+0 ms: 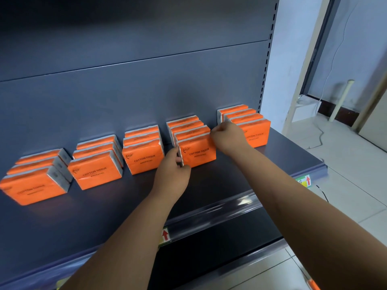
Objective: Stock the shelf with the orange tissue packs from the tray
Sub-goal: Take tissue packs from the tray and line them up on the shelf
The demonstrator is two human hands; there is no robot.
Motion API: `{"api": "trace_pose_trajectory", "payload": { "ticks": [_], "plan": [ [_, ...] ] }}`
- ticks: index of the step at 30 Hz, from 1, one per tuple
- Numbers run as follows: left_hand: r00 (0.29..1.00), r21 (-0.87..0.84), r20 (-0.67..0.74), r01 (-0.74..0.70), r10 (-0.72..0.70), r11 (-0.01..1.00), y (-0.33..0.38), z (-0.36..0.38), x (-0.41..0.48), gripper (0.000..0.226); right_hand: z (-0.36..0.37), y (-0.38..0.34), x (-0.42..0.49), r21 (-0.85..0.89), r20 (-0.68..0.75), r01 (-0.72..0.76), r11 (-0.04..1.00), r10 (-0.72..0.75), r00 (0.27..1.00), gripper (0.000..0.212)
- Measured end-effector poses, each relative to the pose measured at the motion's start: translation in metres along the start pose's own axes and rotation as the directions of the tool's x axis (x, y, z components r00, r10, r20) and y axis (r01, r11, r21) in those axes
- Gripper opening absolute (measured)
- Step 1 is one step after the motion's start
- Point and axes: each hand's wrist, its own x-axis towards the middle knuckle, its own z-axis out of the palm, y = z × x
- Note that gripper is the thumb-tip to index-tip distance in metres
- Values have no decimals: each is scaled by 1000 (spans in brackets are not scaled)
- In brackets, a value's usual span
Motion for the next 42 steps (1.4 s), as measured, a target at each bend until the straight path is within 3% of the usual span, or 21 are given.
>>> {"api": "trace_pose_trajectory", "payload": {
  "ticks": [5,11,16,20,25,30,32,34,36,40,42],
  "plan": [
    [998,-52,57,7,-4,999,3,-3,-5,66,3,0,-5,15,-28,36,999,-35,999,26],
    [999,-52,44,26,-23,998,5,-2,-7,55,3,-2,-5,5,-12,25,1000,-25,1000,24],
    [998,-53,32,47,-45,997,9,-5,-9,57,2,-1,-11,-180,-46,81,980,-90,995,23],
    [999,45,22,26,-27,999,14,-14,-15,60,0,0,-22,-326,-78,173,930,-209,975,24],
    [993,213,-105,-29,52,977,31,-30,-29,42,5,-5,-53,-437,-136,243,866,-330,934,44],
    [957,122,-288,-7,42,992,49,-58,-56,11,19,-26,-80,-396,-153,318,861,-404,902,61],
    [917,158,-386,-43,102,987,48,-77,-70,29,27,-43,-93,-346,-118,390,854,-452,884,66],
    [881,311,-429,-62,198,948,38,-97,-80,51,35,-65,-110,-290,-91,461,839,-503,859,65],
    [861,426,-464,8,211,905,27,-120,-97,63,43,-91,-130,-233,-67,529,816,-556,828,65],
    [770,530,-606,203,200,823,-1,-171,-156,68,59,-140,-181,-155,15,611,777,-616,787,73],
    [719,527,-669,283,186,801,-18,-194,-192,66,72,-157,-211,-115,110,681,723,-672,732,71]
  ]
}}
